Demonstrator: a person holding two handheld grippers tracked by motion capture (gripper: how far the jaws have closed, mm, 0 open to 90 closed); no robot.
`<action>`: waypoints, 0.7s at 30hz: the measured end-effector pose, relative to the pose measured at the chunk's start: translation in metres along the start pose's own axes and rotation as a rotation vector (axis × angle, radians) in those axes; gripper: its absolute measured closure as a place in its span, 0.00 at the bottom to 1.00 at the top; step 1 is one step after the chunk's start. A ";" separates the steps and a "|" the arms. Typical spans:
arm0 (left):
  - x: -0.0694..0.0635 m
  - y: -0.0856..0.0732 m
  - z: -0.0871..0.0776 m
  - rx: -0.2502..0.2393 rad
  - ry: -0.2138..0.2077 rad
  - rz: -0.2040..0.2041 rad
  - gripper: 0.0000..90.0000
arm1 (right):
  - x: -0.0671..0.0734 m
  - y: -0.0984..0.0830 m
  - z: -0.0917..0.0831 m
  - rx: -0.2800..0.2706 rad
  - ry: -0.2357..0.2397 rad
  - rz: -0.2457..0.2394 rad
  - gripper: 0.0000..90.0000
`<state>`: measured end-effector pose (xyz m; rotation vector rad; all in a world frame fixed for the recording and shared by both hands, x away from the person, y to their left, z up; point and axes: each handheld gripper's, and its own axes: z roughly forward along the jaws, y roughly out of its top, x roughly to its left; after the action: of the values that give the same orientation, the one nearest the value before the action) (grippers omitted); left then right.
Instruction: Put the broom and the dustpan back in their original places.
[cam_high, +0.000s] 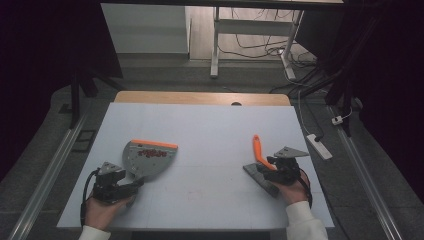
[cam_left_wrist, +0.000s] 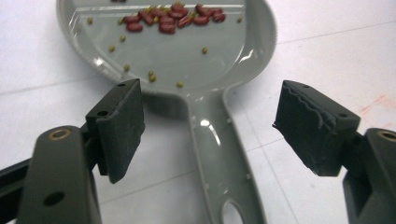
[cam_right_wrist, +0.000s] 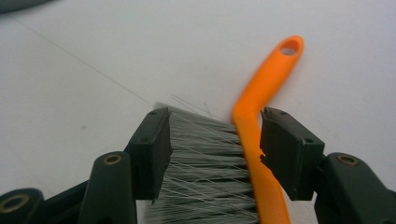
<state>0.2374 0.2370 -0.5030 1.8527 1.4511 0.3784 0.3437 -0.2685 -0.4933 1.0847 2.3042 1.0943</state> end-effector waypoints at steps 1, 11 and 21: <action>0.000 0.000 0.001 -0.006 -0.012 0.007 0.28 | 0.001 0.000 -0.001 -0.006 0.014 -0.007 0.49; -0.002 0.014 0.015 0.013 -0.141 0.104 0.32 | 0.016 -0.004 -0.007 -0.023 0.084 -0.089 0.50; -0.004 0.016 0.023 0.045 -0.185 0.138 0.33 | 0.026 -0.011 -0.006 0.000 0.129 -0.140 0.50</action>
<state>0.2618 0.2231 -0.5071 1.9745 1.2217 0.2350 0.3179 -0.2558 -0.4981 0.8601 2.4376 1.1396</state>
